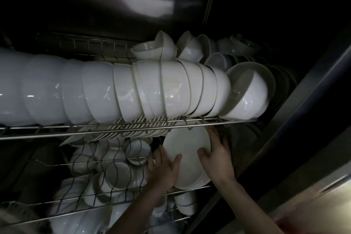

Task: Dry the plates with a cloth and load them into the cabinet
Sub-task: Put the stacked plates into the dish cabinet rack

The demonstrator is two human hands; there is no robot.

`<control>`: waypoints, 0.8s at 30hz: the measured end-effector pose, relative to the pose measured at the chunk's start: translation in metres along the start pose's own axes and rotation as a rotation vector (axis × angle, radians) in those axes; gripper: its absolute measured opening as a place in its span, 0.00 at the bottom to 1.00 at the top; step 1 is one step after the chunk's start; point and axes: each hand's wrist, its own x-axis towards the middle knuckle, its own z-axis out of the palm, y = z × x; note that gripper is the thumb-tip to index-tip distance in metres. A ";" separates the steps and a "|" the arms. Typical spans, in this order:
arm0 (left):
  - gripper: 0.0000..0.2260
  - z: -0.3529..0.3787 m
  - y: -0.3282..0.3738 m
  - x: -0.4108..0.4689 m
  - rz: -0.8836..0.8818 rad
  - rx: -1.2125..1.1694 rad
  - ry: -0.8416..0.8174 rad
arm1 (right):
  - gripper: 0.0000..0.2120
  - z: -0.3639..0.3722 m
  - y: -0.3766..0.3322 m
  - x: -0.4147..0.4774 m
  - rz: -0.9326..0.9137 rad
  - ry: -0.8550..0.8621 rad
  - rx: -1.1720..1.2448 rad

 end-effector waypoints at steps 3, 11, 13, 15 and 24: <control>0.40 -0.004 -0.010 0.002 0.012 0.033 -0.077 | 0.39 0.000 0.001 -0.002 -0.088 0.005 -0.009; 0.37 -0.003 -0.030 0.009 0.068 0.187 -0.148 | 0.37 0.005 0.006 -0.005 -0.118 -0.005 -0.130; 0.42 -0.003 -0.029 0.009 0.012 0.078 -0.112 | 0.39 0.008 0.007 -0.007 -0.094 -0.004 -0.160; 0.43 -0.002 -0.029 0.011 0.005 0.061 -0.109 | 0.39 0.010 0.008 -0.008 -0.075 -0.002 -0.179; 0.34 -0.007 -0.033 0.017 0.007 0.074 -0.086 | 0.40 0.016 0.015 -0.007 -0.038 0.000 -0.221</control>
